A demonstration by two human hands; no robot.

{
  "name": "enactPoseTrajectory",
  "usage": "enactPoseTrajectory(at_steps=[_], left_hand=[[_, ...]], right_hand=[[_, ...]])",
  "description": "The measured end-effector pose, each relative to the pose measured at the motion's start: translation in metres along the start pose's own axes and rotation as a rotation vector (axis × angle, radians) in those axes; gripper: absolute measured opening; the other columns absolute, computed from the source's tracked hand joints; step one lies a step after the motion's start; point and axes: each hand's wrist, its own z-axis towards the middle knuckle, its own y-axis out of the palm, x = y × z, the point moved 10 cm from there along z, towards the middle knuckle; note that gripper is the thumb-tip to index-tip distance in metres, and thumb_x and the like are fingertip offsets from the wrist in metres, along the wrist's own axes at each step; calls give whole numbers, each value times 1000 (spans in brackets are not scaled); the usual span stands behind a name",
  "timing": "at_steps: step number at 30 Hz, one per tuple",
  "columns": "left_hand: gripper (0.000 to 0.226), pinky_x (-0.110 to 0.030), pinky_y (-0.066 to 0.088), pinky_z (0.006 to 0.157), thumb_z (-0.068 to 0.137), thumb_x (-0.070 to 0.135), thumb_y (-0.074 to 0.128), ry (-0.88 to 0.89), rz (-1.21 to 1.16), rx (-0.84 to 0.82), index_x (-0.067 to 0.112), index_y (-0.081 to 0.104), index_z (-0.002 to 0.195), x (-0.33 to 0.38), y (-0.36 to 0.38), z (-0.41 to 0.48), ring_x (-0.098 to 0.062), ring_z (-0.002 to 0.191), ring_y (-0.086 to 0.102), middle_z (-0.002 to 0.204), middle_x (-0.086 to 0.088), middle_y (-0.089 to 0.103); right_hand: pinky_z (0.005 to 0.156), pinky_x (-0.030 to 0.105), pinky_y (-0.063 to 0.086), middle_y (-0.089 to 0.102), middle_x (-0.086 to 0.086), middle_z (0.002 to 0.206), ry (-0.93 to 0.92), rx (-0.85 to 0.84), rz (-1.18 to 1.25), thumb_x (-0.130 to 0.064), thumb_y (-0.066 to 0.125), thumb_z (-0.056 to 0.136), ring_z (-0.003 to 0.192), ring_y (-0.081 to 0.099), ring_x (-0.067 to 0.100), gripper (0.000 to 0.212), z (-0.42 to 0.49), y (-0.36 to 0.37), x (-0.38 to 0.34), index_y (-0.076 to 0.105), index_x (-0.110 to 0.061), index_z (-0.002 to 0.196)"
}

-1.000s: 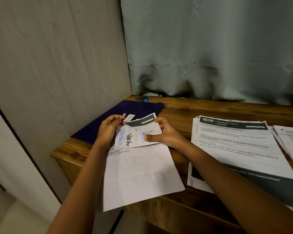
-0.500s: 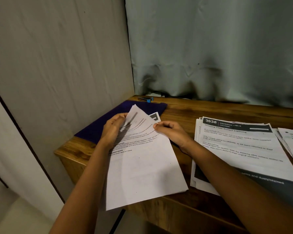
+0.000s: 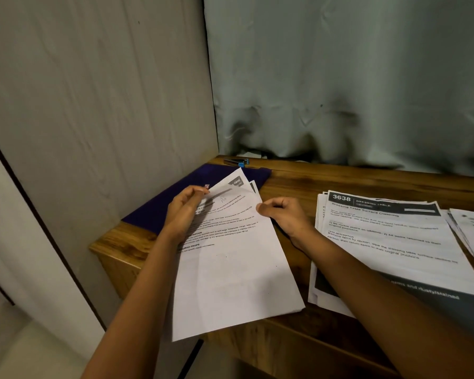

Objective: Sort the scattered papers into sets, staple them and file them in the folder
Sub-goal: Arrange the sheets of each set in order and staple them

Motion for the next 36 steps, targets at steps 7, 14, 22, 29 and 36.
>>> enactPoseTrajectory(at_steps=[7,14,22,29,36], left_hand=[[9,-34,49,94,87,14,67,84,27,-37,23,64,85,-3,0,3,-15,108,61,107,4,68],[8,-29,51,82,93,13,60,62,-85,55,20,61,91,1,-15,2,-17,95,63,101,-3,67],[1,-35,52,90,93,16,60,66,-132,105,17,61,94,2,-33,-3,-22,101,62,108,-10,66],[6,-21,49,78,95,11,57,74,-133,115,17,60,93,9,-29,-8,-13,94,61,100,-1,64],[6,-28,51,84,94,15,59,73,-132,114,20,62,92,-1,-29,-10,-20,99,62,106,-8,65]], right_hand=[[80,29,50,74,2,91,94,8,-30,-49,56,89,88,68,16,38,1,-1,4,72,-14,86],[75,29,45,68,-4,69,127,23,-33,-41,52,96,75,62,14,38,-4,-3,0,67,-20,68],[86,43,55,74,-2,91,30,131,82,-35,56,94,84,71,20,21,-5,-23,-36,72,-21,92],[107,23,38,53,10,132,-477,428,-326,14,56,78,118,50,14,51,-11,-87,-143,59,-3,126],[106,27,42,54,9,128,-819,589,-307,7,56,80,119,49,13,47,-34,-133,-242,59,-2,126]])
